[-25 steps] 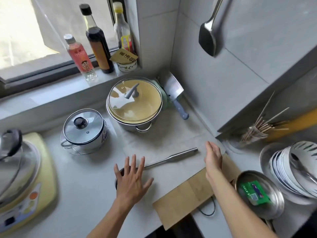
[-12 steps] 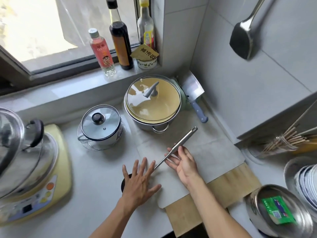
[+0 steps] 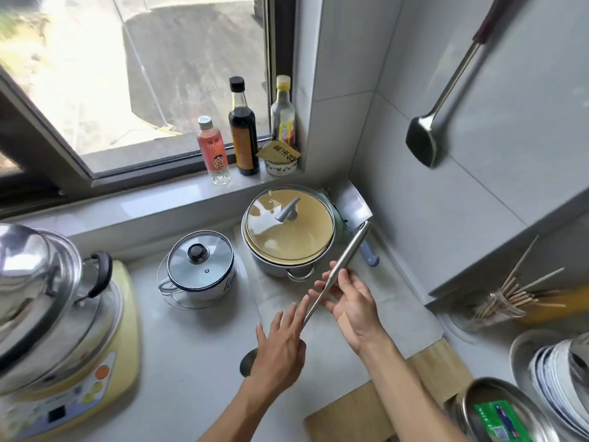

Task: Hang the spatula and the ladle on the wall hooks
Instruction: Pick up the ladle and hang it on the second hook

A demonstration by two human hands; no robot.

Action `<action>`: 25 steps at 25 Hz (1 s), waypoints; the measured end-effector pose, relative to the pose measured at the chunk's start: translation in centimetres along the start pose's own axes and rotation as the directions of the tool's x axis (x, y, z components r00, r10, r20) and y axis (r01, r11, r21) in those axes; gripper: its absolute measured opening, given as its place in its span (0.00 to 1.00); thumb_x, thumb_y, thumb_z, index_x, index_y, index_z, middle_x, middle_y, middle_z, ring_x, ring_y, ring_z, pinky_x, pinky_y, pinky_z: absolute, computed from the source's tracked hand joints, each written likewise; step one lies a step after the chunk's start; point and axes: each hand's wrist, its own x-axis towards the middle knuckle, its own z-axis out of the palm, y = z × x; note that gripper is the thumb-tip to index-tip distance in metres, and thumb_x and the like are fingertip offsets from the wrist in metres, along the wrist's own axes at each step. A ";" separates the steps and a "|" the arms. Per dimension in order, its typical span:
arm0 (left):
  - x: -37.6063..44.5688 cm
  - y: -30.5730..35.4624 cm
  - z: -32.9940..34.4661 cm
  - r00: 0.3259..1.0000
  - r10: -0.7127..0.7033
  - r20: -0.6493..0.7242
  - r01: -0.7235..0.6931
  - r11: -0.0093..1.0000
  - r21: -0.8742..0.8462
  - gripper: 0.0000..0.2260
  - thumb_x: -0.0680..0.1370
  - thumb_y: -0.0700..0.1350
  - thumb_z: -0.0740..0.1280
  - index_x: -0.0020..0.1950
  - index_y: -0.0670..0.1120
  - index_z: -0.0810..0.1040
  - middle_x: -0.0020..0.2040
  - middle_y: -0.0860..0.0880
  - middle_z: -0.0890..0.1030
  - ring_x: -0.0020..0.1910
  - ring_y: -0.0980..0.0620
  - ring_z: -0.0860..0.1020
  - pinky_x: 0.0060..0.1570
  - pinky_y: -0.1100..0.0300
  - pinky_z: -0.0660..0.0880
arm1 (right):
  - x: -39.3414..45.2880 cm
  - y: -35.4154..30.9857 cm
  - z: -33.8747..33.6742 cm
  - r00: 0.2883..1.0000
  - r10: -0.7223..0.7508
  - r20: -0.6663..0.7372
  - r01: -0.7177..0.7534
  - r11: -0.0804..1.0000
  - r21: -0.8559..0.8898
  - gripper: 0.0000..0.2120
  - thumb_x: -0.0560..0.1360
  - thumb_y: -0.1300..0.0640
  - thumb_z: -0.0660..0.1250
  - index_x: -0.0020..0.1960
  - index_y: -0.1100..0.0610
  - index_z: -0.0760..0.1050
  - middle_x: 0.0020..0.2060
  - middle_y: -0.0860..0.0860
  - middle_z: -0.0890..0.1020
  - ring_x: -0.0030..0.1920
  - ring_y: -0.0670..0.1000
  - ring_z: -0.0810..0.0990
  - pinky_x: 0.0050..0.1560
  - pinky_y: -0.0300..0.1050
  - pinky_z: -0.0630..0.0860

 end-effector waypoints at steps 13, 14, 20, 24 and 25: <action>9.3 16.6 -10.9 0.875 0.235 -0.424 -0.231 0.971 0.061 0.41 0.77 0.55 0.60 0.72 0.64 0.27 0.81 0.50 0.52 0.79 0.44 0.51 0.72 0.32 0.47 | -3.4 -27.1 5.8 0.867 -0.414 0.277 0.430 0.903 0.003 0.08 0.77 0.56 0.59 0.54 0.53 0.74 0.51 0.54 0.84 0.53 0.59 0.82 0.57 0.62 0.76; 9.9 17.9 -11.5 0.870 0.238 -0.433 -0.232 0.970 0.068 0.43 0.76 0.56 0.61 0.72 0.64 0.26 0.81 0.49 0.51 0.79 0.44 0.51 0.73 0.32 0.48 | -3.5 -29.2 6.0 0.850 -0.433 0.299 0.454 0.891 0.000 0.08 0.77 0.55 0.60 0.54 0.53 0.74 0.52 0.54 0.83 0.53 0.59 0.82 0.57 0.63 0.76; 12.0 23.4 -13.1 0.847 0.236 -0.476 -0.235 0.970 0.062 0.45 0.73 0.57 0.61 0.71 0.64 0.25 0.80 0.45 0.55 0.76 0.41 0.58 0.71 0.38 0.60 | -2.6 -35.2 6.0 0.831 -0.469 0.299 0.509 0.858 -0.072 0.09 0.80 0.56 0.56 0.57 0.52 0.72 0.52 0.55 0.82 0.51 0.58 0.82 0.51 0.61 0.79; 12.3 23.6 -12.5 0.844 0.205 -0.496 -0.201 0.978 0.063 0.44 0.73 0.59 0.59 0.70 0.63 0.23 0.80 0.46 0.57 0.74 0.42 0.61 0.66 0.41 0.65 | -1.4 -35.3 5.8 0.848 -0.426 0.316 0.473 0.876 -0.089 0.10 0.80 0.56 0.57 0.56 0.51 0.74 0.51 0.55 0.83 0.51 0.58 0.82 0.49 0.60 0.79; 12.4 23.5 -12.4 0.847 0.198 -0.494 -0.196 0.979 0.058 0.44 0.73 0.58 0.59 0.70 0.63 0.23 0.80 0.46 0.57 0.74 0.42 0.61 0.66 0.42 0.65 | -1.1 -35.2 5.7 0.848 -0.418 0.325 0.467 0.880 -0.088 0.10 0.79 0.56 0.57 0.56 0.51 0.75 0.51 0.54 0.83 0.51 0.58 0.82 0.50 0.60 0.79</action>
